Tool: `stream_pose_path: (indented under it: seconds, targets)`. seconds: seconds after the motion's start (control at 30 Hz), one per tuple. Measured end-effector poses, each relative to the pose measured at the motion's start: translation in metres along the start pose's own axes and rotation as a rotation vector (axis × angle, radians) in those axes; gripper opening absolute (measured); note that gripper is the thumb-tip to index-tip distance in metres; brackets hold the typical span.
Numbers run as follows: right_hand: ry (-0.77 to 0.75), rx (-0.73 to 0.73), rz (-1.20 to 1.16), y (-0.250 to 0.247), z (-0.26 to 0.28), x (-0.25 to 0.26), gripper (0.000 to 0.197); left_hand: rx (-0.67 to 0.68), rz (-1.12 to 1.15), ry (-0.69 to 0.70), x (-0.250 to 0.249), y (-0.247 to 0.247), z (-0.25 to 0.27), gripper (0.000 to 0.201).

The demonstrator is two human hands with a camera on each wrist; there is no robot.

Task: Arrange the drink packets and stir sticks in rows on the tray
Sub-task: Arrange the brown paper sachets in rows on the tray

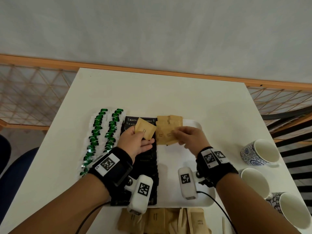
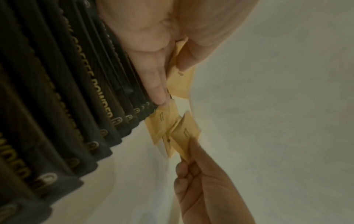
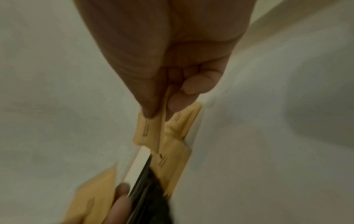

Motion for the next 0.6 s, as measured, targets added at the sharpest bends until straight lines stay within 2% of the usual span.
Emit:
stream_pose_path:
  seconds: [0.1, 0.23, 0.37, 0.6]
  targets:
    - [0.076, -0.107, 0.031, -0.016, -0.008, -0.014, 0.014, -0.007, -0.038, 0.007, -0.001, 0.0, 0.0, 0.023]
    - [0.118, -0.145, 0.121, -0.02, -0.019, -0.022, 0.014, 0.007, -0.095, 0.02, -0.001, 0.0, 0.0, 0.024]
    - [0.128, -0.157, 0.242, -0.017, -0.023, -0.02, 0.014, -0.006, -0.081, 0.017, -0.001, -0.004, -0.002, 0.036]
    - [0.158, -0.144, 0.419, -0.017, -0.024, -0.012, 0.023, 0.012, -0.13, 0.024, 0.002, -0.005, -0.006, 0.022]
Point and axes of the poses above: each hand's wrist, its own z-axis away from the middle knuckle, its own y-axis out of the palm, x = y × z, the point moved 2 cm from there along -z, towards the middle knuckle, and after that the axes turned 5 degrees about x, right-handed, at the moved point
